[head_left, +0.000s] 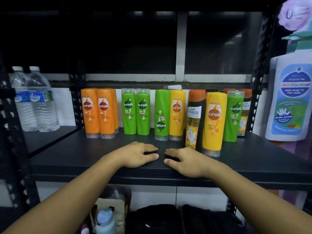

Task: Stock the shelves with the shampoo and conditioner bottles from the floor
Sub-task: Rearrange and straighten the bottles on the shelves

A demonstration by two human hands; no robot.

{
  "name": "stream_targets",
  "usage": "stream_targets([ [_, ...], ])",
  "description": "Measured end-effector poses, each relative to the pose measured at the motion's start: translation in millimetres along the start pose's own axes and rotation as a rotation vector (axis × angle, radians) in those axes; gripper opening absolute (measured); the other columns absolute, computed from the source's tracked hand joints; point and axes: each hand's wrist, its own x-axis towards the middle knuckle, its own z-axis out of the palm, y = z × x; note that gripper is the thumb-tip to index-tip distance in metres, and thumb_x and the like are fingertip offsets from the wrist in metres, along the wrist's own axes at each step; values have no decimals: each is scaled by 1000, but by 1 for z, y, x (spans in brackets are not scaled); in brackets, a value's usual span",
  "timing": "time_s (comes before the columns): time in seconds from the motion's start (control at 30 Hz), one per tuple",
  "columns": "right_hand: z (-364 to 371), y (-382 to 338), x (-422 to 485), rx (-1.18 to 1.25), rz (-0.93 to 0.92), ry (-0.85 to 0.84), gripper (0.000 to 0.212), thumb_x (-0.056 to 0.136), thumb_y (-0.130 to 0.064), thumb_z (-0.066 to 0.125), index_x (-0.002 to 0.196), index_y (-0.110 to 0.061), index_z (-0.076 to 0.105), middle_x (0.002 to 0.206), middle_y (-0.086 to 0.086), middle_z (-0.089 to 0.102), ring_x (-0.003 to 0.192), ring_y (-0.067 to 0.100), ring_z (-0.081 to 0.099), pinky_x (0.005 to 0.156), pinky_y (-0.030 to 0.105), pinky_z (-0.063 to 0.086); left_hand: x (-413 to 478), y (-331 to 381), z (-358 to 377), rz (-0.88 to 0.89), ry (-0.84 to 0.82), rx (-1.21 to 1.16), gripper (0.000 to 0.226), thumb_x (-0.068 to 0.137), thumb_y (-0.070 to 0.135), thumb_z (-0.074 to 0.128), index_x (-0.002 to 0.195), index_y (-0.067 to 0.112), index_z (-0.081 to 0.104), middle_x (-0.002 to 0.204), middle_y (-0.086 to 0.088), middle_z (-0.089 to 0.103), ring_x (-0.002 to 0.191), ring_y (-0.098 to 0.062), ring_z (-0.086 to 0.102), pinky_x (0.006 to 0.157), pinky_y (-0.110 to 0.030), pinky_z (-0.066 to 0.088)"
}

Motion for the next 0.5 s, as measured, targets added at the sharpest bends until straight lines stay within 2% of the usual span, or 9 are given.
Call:
stream_targets([
  [0.13, -2, -3, 26, -4, 35, -63, 62, 101, -60, 41, 154, -27, 40, 160, -7, 38, 145, 16, 36, 118, 33, 30, 5, -19, -8, -51, 9, 7, 56, 101, 60, 48, 150, 34, 50, 160, 14, 41, 148, -14, 35, 123, -33, 25],
  [0.27, 6, -1, 31, 15, 37, -80, 63, 103, -59, 36, 158, -29, 30, 166, -10, 24, 152, 13, 22, 123, 31, 17, 21, -25, -12, -73, 40, -7, 55, 100, 57, 54, 147, 28, 56, 154, 9, 50, 143, -15, 44, 117, -31, 34],
  [0.37, 9, 1, 33, -2, 24, -84, 62, 105, -56, 33, 160, -28, 26, 167, -9, 20, 153, 10, 17, 121, 26, 11, 42, -21, -14, -131, 146, -96, 59, 97, 53, 61, 147, 22, 55, 151, 1, 54, 139, -18, 49, 110, -27, 38],
  [0.5, 11, 5, 34, 13, 19, -76, 62, 104, -57, 34, 159, -29, 27, 166, -10, 21, 153, 9, 18, 122, 27, 12, 78, -13, -16, -233, 313, -332, 76, 89, 54, 72, 150, 15, 49, 144, -8, 59, 127, -22, 58, 97, -26, 43],
])
